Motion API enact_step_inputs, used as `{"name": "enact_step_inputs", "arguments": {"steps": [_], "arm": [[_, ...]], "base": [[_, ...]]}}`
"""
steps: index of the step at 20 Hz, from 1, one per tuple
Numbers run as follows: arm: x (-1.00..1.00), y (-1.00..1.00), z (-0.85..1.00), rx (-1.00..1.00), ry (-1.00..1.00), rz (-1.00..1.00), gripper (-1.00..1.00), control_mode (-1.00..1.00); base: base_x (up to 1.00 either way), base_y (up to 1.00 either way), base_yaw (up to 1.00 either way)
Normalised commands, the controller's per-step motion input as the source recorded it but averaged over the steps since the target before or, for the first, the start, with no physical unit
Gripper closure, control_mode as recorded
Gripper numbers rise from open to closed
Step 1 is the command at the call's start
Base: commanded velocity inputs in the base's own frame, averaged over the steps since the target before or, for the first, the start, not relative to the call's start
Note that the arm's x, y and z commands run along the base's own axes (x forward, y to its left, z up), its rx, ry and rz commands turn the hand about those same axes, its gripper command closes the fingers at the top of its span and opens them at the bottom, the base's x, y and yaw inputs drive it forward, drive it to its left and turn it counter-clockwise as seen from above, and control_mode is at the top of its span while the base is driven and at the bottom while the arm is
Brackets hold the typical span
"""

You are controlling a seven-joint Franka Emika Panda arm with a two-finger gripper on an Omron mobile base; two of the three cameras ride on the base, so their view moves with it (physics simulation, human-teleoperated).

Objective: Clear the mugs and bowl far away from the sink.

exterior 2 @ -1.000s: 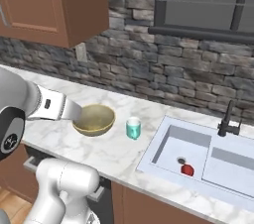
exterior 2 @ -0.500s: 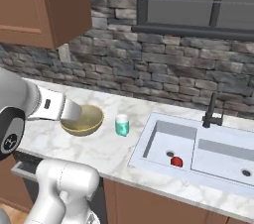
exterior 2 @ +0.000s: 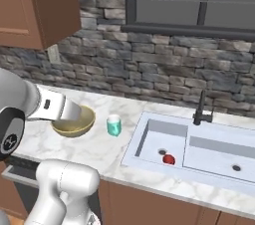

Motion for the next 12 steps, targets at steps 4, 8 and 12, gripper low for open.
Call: {"name": "enact_step_inputs", "arguments": {"steps": [4, 8, 12], "arm": [[0.00, 0.00, 0.00, 0.00, 0.00, 0.00, -1.00, 1.00], [0.38, -0.19, -0.22, 0.00, 0.05, -0.03, -1.00, -1.00], [0.41, 0.00, -0.40, -0.03, 0.10, 0.12, -1.00, -1.00]], "base": [[0.32, -0.57, -0.16], [0.10, -0.11, -0.04], [0.00, 0.00, 0.00]]}}
